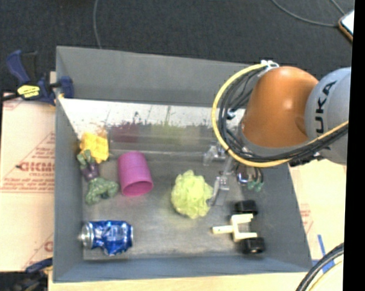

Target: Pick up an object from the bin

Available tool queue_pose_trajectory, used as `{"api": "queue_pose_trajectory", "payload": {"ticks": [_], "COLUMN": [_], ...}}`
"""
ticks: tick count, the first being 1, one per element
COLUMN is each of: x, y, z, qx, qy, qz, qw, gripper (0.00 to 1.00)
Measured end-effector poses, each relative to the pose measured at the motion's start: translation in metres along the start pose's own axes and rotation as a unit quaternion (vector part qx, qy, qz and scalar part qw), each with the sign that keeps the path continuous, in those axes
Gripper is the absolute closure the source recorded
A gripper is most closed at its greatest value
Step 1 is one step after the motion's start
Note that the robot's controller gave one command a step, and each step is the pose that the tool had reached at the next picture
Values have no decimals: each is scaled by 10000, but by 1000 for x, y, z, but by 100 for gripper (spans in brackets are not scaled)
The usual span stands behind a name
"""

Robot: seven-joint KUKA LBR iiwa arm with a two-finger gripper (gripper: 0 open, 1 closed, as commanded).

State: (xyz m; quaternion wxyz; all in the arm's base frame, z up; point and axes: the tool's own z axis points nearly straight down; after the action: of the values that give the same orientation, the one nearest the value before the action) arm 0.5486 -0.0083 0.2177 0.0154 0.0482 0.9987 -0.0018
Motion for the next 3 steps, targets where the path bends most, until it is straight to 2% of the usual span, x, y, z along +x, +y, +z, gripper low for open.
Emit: {"api": "queue_pose_trajectory", "payload": {"ticks": [1, 2, 3], "x": [24, 20, 24], "y": [20, 27, 20], "z": [90, 115, 103], "qx": [-2, -7, -10], "qy": [28, 13, 14], "qz": [68, 192, -79], "qw": [10000, 9998, 10000], "gripper": [0, 0, 100]}}
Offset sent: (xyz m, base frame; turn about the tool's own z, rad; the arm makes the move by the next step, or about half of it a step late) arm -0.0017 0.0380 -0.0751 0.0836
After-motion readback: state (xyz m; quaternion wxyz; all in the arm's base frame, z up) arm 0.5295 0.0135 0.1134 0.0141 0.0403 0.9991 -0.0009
